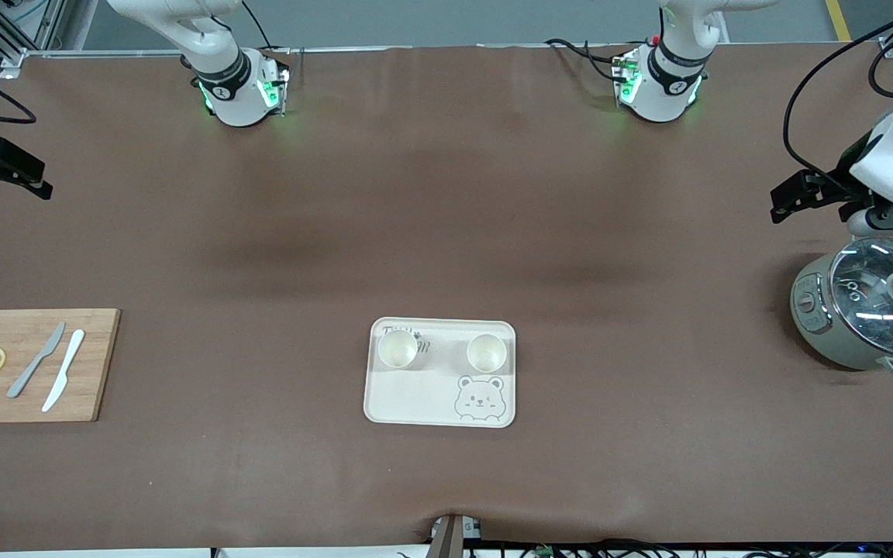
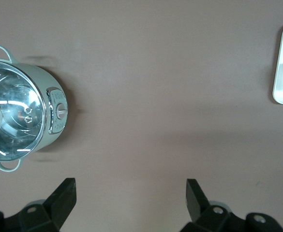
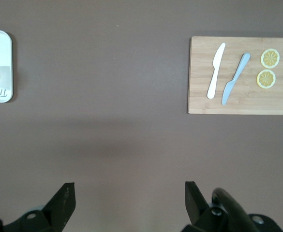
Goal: Place white IKEA cup upright on tray with both arms
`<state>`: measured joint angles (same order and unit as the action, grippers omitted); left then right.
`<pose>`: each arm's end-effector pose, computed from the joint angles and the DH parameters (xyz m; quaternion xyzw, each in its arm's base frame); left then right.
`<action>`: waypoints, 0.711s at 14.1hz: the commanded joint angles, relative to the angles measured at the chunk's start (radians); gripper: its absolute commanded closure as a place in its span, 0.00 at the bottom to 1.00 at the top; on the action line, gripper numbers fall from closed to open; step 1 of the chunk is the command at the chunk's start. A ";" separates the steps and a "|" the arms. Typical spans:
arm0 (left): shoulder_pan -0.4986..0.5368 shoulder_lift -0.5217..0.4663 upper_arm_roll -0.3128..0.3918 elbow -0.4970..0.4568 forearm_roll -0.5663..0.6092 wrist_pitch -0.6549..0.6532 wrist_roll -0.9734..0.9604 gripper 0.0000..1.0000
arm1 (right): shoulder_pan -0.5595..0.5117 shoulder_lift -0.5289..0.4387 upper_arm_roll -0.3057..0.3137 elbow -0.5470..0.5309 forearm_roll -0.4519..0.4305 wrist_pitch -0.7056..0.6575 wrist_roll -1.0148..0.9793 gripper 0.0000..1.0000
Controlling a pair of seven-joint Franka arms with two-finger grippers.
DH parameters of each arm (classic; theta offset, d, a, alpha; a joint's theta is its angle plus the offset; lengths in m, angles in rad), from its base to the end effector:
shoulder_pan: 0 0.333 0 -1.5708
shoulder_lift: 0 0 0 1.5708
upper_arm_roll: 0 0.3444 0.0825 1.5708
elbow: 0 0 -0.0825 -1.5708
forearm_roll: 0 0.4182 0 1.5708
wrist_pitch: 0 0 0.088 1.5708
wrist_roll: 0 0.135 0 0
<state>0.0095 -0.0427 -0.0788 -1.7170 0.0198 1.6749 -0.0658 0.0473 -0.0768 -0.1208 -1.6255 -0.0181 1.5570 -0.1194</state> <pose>0.5790 -0.0385 0.5845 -0.9999 0.0027 -0.0010 0.0115 0.5595 -0.0463 0.6398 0.9997 0.0229 0.0034 0.0048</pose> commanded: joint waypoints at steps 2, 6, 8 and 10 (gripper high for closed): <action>0.001 0.018 -0.006 0.043 -0.008 -0.007 0.011 0.00 | -0.017 0.009 0.004 0.018 -0.016 -0.012 -0.037 0.00; 0.004 0.024 -0.006 0.068 -0.006 -0.007 0.012 0.00 | -0.015 0.009 0.004 0.019 -0.016 -0.025 -0.031 0.00; 0.006 0.030 -0.006 0.082 -0.006 -0.007 0.008 0.00 | -0.024 0.009 0.004 0.019 -0.016 -0.028 -0.029 0.00; 0.009 0.030 -0.006 0.085 -0.005 -0.007 0.008 0.00 | -0.027 0.009 0.004 0.019 -0.016 -0.028 -0.031 0.00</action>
<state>0.0089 -0.0258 -0.0795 -1.6626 0.0198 1.6749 -0.0658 0.0421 -0.0729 -0.1279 -1.6232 -0.0194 1.5452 -0.1389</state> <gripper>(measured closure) 0.000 0.000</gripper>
